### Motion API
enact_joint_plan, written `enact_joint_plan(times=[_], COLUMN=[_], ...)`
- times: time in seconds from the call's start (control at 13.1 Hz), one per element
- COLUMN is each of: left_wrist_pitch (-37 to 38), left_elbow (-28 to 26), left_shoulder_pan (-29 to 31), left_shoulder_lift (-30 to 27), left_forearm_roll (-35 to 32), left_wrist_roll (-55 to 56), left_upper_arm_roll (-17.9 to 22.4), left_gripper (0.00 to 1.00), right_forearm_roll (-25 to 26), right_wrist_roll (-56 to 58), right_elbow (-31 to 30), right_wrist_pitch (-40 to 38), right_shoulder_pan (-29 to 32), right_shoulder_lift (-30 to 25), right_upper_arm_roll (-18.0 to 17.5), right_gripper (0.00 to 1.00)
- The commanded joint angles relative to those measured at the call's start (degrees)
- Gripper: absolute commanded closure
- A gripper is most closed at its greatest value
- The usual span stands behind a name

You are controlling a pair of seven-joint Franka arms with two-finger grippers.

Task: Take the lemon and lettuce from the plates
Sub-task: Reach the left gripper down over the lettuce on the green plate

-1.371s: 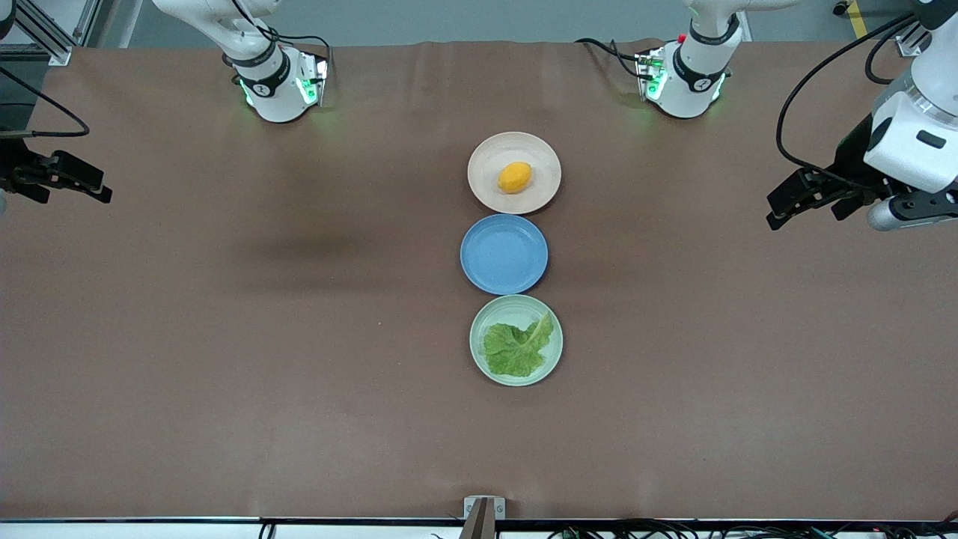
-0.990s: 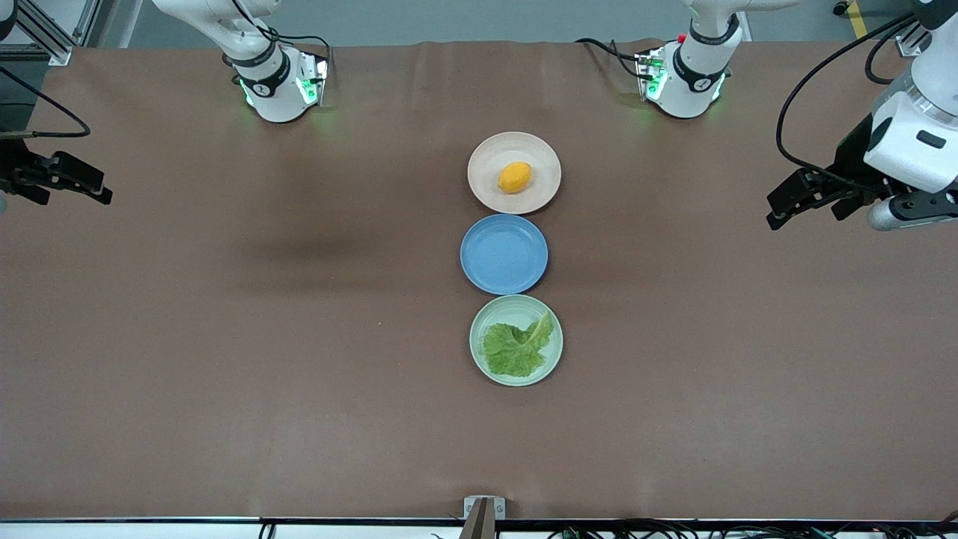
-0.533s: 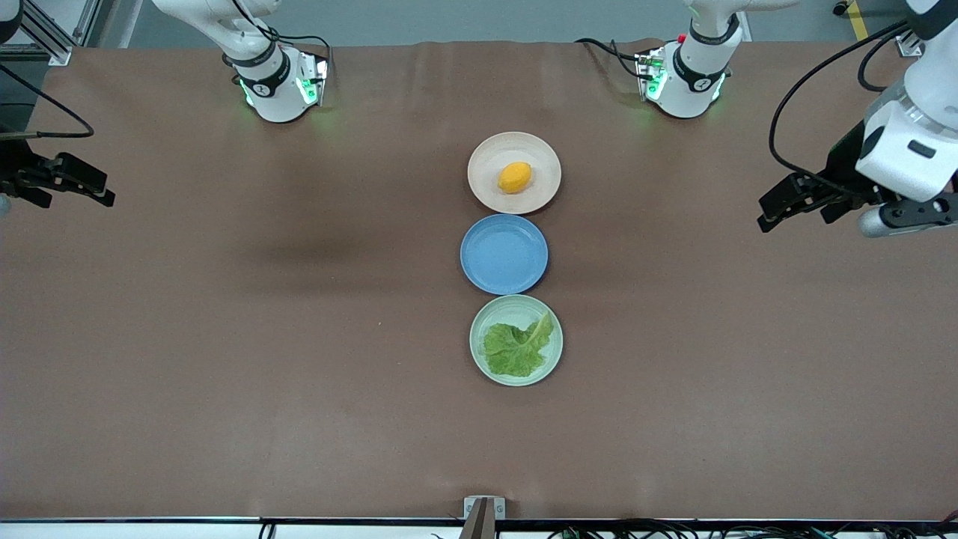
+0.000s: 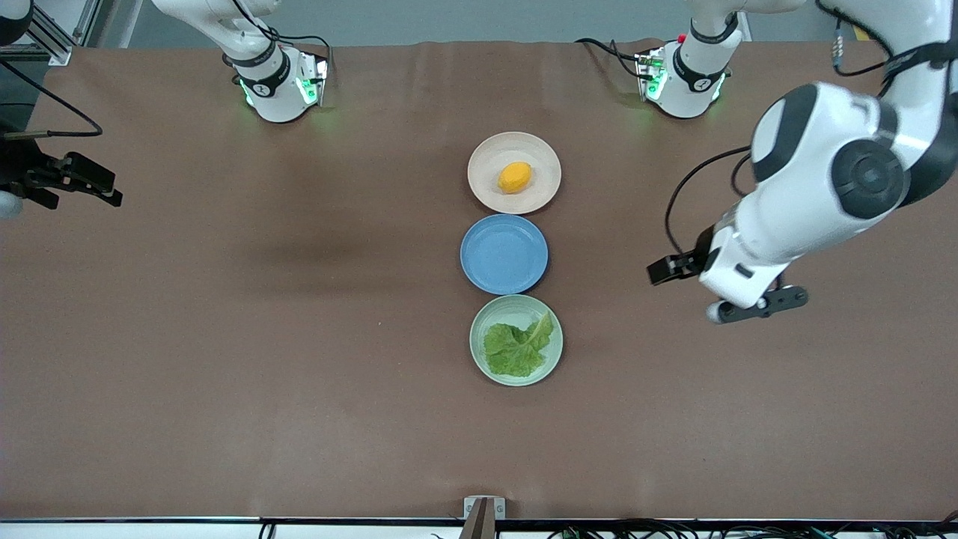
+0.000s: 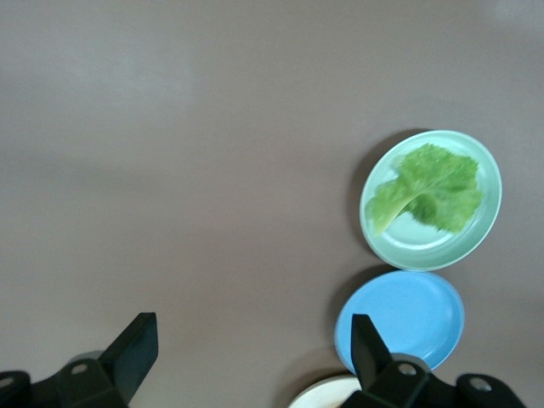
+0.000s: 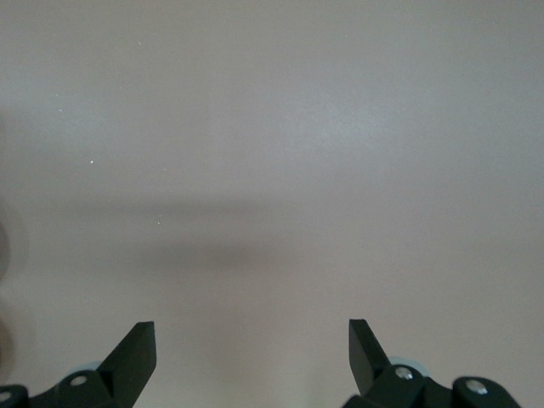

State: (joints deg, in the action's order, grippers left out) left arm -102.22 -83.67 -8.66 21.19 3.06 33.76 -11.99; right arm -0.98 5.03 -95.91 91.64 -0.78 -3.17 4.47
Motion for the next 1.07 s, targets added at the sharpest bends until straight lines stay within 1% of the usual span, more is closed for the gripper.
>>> enact_joint_plan(times=[0.0,0.15,0.3,0.46,0.69,0.84,0.99], left_wrist_pitch=[-5.32,-12.0,-17.1,-23.52,-32.83,-36.37,-36.73], left_elbow=[2.9,2.98,3.6,3.6,3.69,3.69,3.69], left_shoulder_pan=[-2.5,-4.95,-7.41,-10.49,-13.3,-14.8,-14.98], left_shoulder_lift=[4.64,6.84,9.56,13.34,18.7,21.69,24.33], left_forearm_roll=[0.72,0.64,0.64,0.63,0.72,0.72,0.72], left_wrist_roll=[9.61,18.75,27.89,35.98,50.75,55.87,59.65], left_upper_arm_roll=[0.04,0.03,0.03,0.03,-0.05,0.12,0.04], left_gripper=[0.0,0.0,0.0,0.0,0.0,0.0,0.0], right_forearm_roll=[0.9,0.9,0.9,0.9,0.9,0.9,0.81], right_wrist_roll=[1.04,1.04,1.74,1.74,1.65,1.65,1.39], right_elbow=[-1.56,-1.56,-1.47,-1.47,-1.56,-1.39,-0.34], right_wrist_pitch=[0.55,0.47,0.55,0.55,0.47,-0.06,-1.28], right_shoulder_pan=[-0.1,-0.01,0.07,0.25,0.25,0.25,0.34], right_shoulder_lift=[-1.58,-1.58,-1.58,-1.58,-1.67,-1.67,-1.32], right_upper_arm_roll=[0.01,0.1,0.1,0.18,0.18,0.18,0.18], right_gripper=[0.0,0.0,0.0,0.0,0.0,0.0,0.0])
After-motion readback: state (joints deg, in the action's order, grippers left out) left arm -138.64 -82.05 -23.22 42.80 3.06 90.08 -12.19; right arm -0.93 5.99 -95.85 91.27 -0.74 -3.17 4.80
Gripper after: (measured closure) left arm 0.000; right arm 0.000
